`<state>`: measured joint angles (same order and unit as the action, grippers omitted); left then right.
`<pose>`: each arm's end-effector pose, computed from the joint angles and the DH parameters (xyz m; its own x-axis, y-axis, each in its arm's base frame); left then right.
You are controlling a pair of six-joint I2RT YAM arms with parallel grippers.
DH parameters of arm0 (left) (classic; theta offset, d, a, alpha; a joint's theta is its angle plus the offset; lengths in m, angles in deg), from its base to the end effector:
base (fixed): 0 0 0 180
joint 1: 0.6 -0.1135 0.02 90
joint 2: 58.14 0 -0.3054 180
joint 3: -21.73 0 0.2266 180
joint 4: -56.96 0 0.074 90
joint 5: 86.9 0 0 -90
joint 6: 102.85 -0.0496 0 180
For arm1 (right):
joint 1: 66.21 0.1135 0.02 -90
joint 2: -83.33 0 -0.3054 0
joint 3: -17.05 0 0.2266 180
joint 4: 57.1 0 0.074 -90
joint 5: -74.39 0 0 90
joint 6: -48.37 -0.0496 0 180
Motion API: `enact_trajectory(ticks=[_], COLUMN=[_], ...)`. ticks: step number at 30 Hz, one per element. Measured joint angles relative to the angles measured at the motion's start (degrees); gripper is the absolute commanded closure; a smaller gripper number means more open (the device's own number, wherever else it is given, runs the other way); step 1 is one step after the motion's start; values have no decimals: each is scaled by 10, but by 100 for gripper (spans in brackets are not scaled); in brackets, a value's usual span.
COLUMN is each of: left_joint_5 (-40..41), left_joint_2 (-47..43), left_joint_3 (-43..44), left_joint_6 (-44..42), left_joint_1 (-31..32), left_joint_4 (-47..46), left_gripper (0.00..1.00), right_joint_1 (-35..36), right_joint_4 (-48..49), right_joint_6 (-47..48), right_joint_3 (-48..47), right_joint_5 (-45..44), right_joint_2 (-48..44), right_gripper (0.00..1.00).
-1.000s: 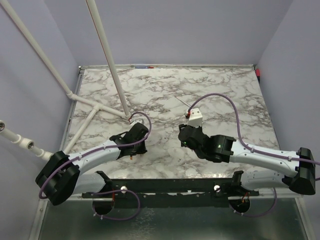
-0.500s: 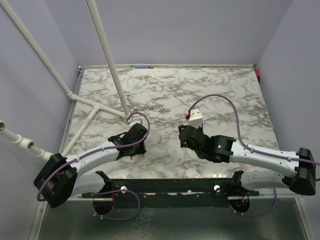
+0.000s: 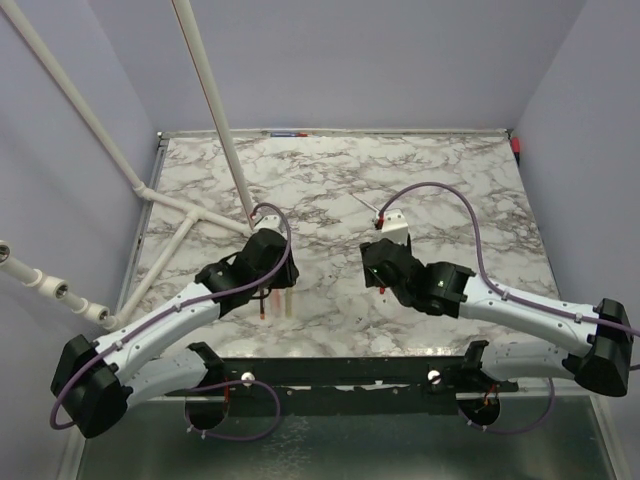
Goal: Insert the pens into the pen caps
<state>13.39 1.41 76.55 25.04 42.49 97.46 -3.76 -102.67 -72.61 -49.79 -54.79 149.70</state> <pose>0.1357 -0.1148 0.2709 -0.7655 -0.1113 -0.6337 0.1395 0.9327 -0.3324 0.1219 0.1660 0.3155 -0.5285 -0.1504 -0.8355 -0.2438 0.9696 -0.0203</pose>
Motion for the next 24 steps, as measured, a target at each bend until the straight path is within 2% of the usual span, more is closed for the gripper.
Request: enact_trajectory(ticks=[8, 18, 22, 24], left_joint_5=[-2, -27, -36, -40], left_joint_2=[-86, -166, -196, -211], left_joint_3=[27, 30, 29, 27], left_joint_6=[-80, -138, -150, -153], left_joint_1=[0, 0, 0, 0], left_joint_4=[5, 10, 9, 7], left_gripper=[61, 56, 44, 42], right_joint_1=[-89, -202, -236, -249], right_joint_4=[24, 49, 51, 50], right_joint_6=[74, 151, 172, 183], right_joint_3=[-37, -140, -191, -215], right_joint_5=[79, 203, 239, 250], right_joint_2=[58, 195, 257, 287], right_gripper=[38, 37, 37, 37])
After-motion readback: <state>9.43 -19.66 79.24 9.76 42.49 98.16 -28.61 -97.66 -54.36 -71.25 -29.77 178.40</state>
